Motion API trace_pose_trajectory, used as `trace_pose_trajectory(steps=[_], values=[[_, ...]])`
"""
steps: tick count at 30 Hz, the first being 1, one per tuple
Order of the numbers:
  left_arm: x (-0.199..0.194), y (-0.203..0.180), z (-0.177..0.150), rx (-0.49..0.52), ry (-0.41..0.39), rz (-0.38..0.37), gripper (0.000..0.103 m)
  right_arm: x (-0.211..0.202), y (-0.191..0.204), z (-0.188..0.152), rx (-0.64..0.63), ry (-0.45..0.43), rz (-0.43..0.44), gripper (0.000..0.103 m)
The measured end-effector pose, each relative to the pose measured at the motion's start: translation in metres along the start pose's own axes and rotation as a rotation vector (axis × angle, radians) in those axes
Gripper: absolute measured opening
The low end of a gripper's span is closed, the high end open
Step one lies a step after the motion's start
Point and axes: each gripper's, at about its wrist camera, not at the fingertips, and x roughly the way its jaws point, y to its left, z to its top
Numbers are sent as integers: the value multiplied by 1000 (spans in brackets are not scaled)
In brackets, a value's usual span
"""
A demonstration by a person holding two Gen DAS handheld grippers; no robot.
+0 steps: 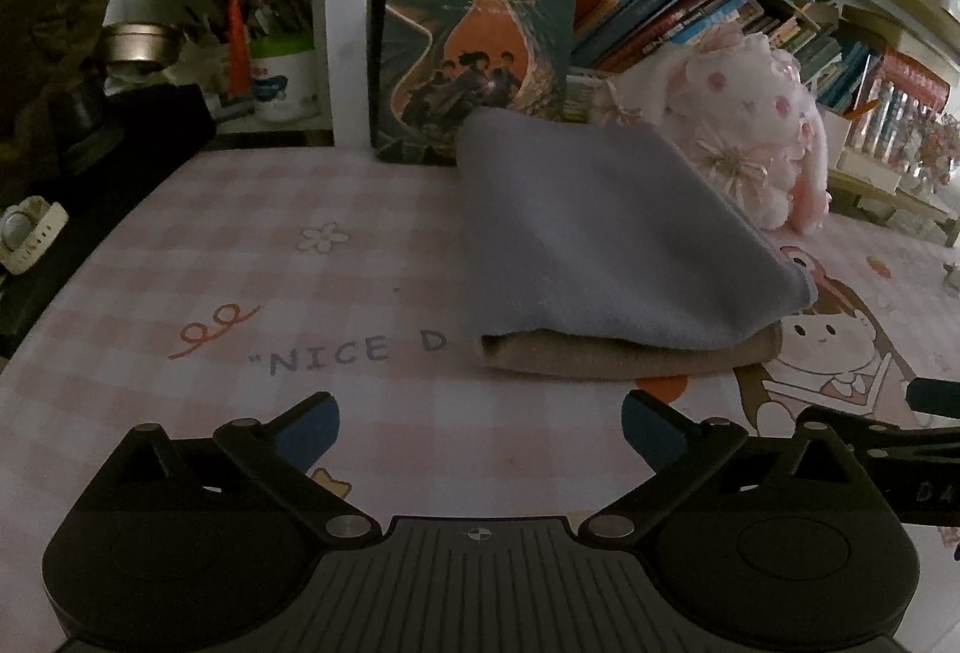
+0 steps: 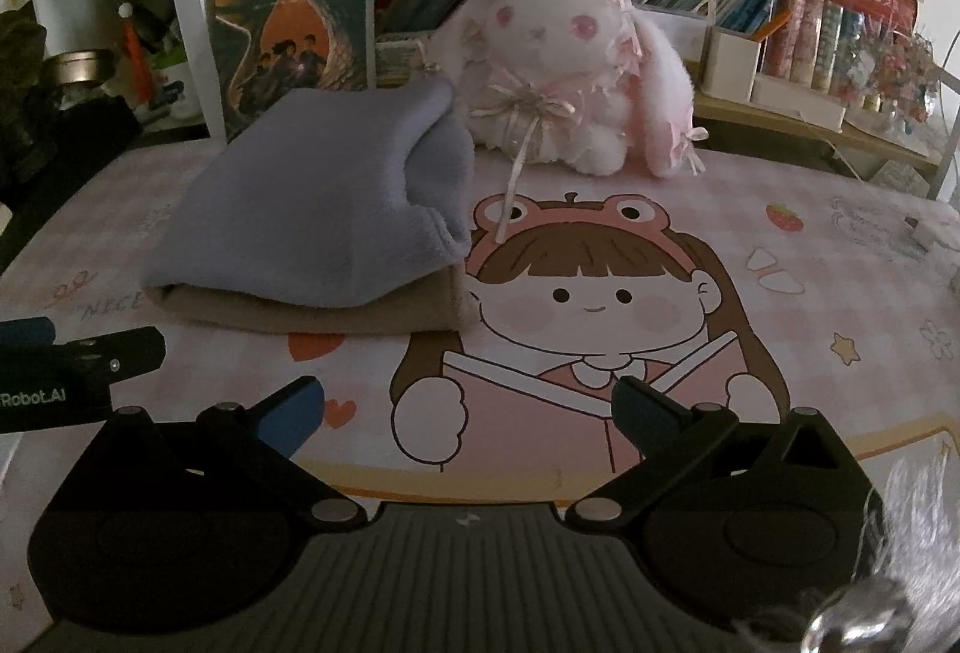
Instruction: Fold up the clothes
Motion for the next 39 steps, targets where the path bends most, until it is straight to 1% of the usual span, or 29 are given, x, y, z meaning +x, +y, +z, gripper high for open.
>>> trace_pose_trajectory(steps=[13,22,34,39], values=[[-1,-4,-2,23,9,-22,102,0,1,-1,8,4,5,103],[0,-2,0,13,18,-35,102,1,1,-1,7,11,7,103],[3,-2,-1,16,40,-37,102,3,1,-2,12,19,7,103],[4,-1,0,2,44,-24,102,3,2,-2,2,17,7,103]])
